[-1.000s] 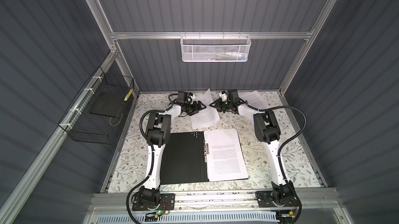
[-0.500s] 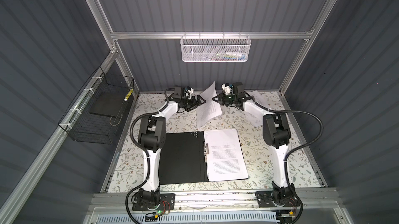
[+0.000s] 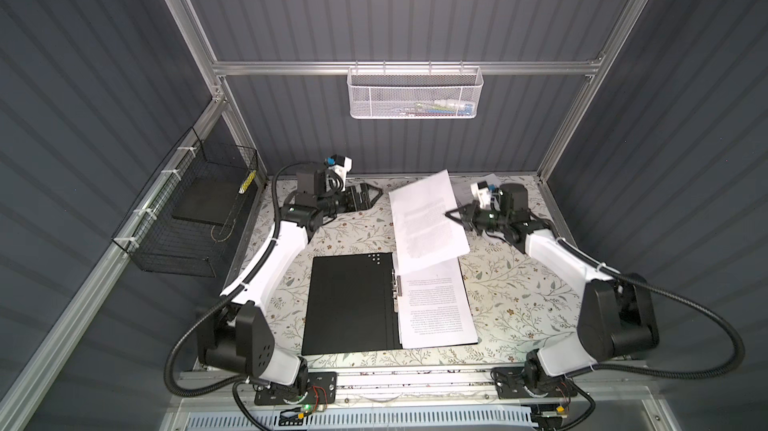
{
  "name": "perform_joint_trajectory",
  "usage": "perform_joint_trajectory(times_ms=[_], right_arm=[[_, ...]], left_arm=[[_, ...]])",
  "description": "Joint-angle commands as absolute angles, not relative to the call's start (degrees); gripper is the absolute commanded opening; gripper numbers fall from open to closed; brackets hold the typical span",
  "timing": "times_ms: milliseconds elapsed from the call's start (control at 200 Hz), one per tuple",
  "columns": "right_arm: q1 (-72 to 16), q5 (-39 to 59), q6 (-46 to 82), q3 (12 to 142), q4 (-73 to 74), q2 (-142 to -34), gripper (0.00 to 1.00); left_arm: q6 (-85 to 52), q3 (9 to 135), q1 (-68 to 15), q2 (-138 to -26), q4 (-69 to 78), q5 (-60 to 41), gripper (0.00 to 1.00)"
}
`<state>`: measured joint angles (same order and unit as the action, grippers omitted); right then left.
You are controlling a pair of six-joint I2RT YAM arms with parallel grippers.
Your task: Put the files into the folder
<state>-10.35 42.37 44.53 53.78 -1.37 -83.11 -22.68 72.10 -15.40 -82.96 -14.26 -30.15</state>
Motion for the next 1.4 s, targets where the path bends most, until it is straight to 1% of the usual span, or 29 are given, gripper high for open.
perform_joint_trajectory(times_ms=[0, 70, 140, 210, 520, 660, 900, 1396], right_arm=[[-9.5, 36.1, 35.1, 46.1, -12.0, -78.3, 0.00], [-9.5, 33.4, 32.7, 41.6, -12.7, -77.7, 0.00], [-10.6, 33.9, 30.9, 38.3, -10.7, -77.8, 0.00], [-12.1, 31.1, 29.6, 35.7, -9.7, -77.4, 0.00], [-13.1, 29.7, 28.7, 30.5, -7.9, -75.6, 0.00], [-14.0, 28.7, 32.8, 28.7, -6.0, -74.7, 0.00], [-17.3, 27.6, 35.2, 26.9, -4.3, -74.2, 0.00], [-19.3, 25.4, 42.8, 22.4, 1.0, -73.8, 0.00]], left_arm=[[-19.1, 67.9, -15.5, -79.6, -18.4, -29.5, 1.00], [-18.0, 65.8, -15.9, -77.9, -19.0, -28.6, 1.00], [-17.8, 63.7, -16.4, -76.5, -18.5, -27.4, 1.00], [-17.4, 61.7, -16.8, -75.4, -17.6, -28.0, 1.00], [-17.3, 59.0, -17.2, -75.6, -15.5, -28.9, 1.00], [-17.8, 58.9, -17.4, -76.2, -16.1, -28.9, 1.00], [-18.0, 58.1, -17.8, -76.2, -16.2, -29.2, 1.00], [-19.8, 58.0, -17.8, -78.1, -16.3, -31.1, 1.00]])
